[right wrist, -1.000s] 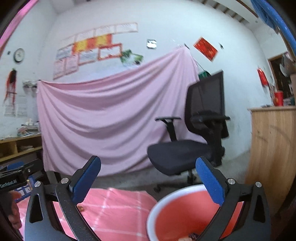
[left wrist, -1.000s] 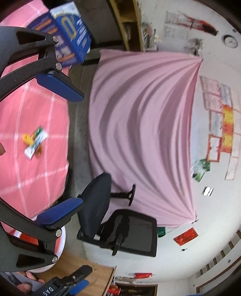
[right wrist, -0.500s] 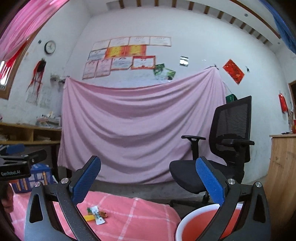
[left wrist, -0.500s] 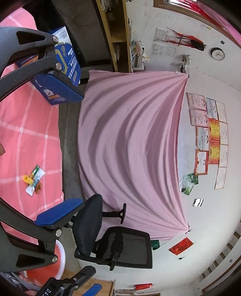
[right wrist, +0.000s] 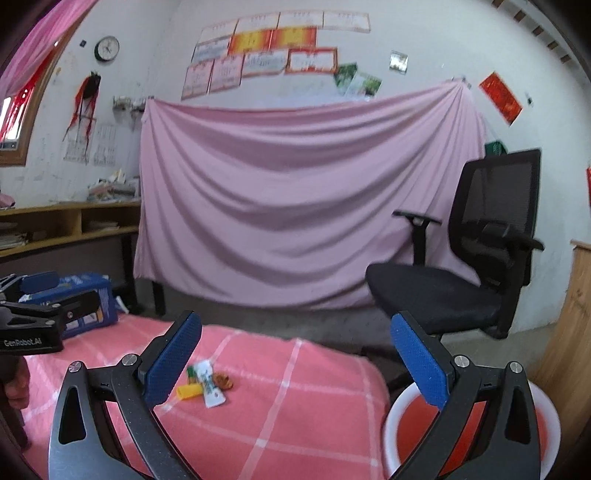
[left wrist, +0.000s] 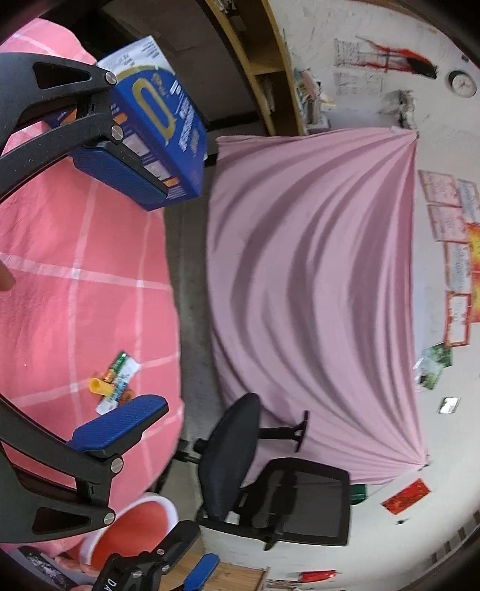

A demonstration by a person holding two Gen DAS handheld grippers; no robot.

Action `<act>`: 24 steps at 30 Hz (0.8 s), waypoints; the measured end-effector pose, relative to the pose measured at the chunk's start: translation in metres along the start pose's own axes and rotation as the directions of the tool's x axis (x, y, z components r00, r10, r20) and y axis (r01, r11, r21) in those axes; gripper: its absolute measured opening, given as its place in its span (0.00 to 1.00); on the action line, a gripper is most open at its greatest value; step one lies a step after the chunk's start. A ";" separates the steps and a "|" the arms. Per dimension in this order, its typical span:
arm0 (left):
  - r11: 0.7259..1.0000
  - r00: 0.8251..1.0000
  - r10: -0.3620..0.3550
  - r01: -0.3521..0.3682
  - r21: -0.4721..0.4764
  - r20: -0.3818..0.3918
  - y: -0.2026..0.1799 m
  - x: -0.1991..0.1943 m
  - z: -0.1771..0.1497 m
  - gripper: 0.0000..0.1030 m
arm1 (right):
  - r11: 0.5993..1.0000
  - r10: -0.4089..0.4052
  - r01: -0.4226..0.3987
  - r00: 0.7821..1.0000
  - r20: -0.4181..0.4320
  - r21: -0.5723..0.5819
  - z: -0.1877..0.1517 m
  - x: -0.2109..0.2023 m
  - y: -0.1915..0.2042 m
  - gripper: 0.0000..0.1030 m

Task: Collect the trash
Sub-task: 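Move both tools back toward the markers and yellow cap on the table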

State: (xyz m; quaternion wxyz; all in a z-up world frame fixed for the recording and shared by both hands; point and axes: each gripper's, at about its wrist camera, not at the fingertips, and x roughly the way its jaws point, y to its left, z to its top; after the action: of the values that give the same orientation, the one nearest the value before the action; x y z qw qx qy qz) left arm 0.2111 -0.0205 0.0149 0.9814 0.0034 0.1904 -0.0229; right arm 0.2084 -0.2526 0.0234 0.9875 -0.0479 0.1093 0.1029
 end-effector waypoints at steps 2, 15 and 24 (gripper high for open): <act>1.000 0.999 -0.008 0.009 0.005 -0.033 -0.002 0.009 -0.002 0.99 | 1.000 0.015 -0.015 0.999 -0.030 0.000 -0.001 0.007 0.001 0.94; 0.979 0.927 -0.191 0.203 0.002 -0.322 -0.016 0.069 -0.010 0.59 | 0.993 0.118 -0.112 0.964 -0.239 0.037 -0.010 0.058 0.002 0.61; 0.940 0.821 -0.314 0.340 -0.034 -0.476 -0.037 0.102 -0.016 0.33 | 0.986 0.167 -0.156 0.921 -0.352 0.059 -0.020 0.083 0.002 0.50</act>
State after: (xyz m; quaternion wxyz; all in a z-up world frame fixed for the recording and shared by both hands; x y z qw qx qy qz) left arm 0.2974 -0.0617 -0.0383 0.8855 0.0019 0.4221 -0.1943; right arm 0.2829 -0.2366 -0.0149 0.9402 -0.0419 0.2909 0.1719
